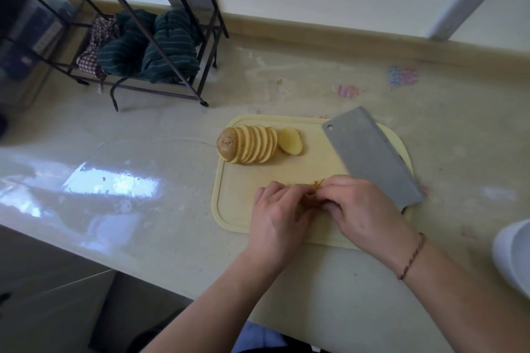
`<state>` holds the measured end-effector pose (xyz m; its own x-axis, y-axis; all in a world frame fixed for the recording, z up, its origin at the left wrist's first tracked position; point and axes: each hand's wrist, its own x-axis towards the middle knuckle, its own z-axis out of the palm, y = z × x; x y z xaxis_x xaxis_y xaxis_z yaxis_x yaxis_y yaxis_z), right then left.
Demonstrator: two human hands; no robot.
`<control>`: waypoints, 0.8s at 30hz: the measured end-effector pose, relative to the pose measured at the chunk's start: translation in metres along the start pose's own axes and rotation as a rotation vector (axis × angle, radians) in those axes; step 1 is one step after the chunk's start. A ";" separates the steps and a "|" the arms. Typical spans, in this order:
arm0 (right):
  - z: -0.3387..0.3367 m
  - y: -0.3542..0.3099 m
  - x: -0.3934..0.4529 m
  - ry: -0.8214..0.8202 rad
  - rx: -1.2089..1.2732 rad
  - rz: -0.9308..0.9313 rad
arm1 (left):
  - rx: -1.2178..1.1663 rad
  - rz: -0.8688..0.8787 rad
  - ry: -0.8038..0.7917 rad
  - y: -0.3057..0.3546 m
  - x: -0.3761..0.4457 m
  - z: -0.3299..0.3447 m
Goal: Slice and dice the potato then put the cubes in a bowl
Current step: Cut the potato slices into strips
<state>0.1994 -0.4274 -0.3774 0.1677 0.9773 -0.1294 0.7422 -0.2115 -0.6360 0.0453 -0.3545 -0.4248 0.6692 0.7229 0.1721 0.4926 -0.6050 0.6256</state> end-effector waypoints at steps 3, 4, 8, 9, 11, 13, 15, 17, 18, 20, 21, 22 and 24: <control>-0.002 -0.001 0.000 -0.040 0.021 0.020 | 0.050 0.031 0.004 -0.003 0.000 -0.001; -0.005 -0.001 0.002 -0.050 0.033 0.029 | 0.059 0.056 0.005 -0.003 -0.001 -0.001; -0.016 0.004 0.010 0.048 0.033 0.047 | 0.063 0.087 -0.001 -0.005 0.000 -0.005; -0.017 0.004 0.013 0.062 -0.012 0.043 | 0.063 0.086 0.001 -0.005 0.000 -0.006; -0.014 0.004 0.019 0.034 -0.127 0.028 | 0.065 0.093 -0.004 -0.005 0.000 -0.006; -0.012 0.003 0.023 -0.005 -0.218 -0.005 | 0.065 0.087 -0.017 -0.004 0.001 -0.006; -0.013 0.003 0.023 -0.013 -0.266 -0.031 | 0.063 0.074 -0.031 -0.002 0.003 -0.006; -0.013 0.003 0.021 0.002 -0.298 -0.051 | 0.062 0.062 -0.037 -0.002 0.003 -0.006; -0.012 0.003 0.020 0.010 -0.309 -0.062 | 0.058 0.055 -0.035 -0.002 0.003 -0.006; -0.011 0.002 0.018 0.022 -0.315 -0.074 | 0.042 0.038 -0.033 -0.002 0.002 -0.006; -0.011 0.001 0.017 0.025 -0.312 -0.066 | 0.035 0.028 -0.037 -0.001 0.002 -0.006; -0.012 0.001 0.016 0.021 -0.313 -0.053 | 0.029 0.015 -0.042 0.000 0.002 -0.007; -0.014 0.001 0.012 -0.009 -0.345 -0.035 | 0.015 -0.015 -0.051 0.002 0.003 -0.008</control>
<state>0.2113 -0.4161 -0.3683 0.1334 0.9838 -0.1199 0.9233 -0.1674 -0.3456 0.0439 -0.3508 -0.4168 0.6889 0.7143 0.1237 0.5109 -0.5995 0.6161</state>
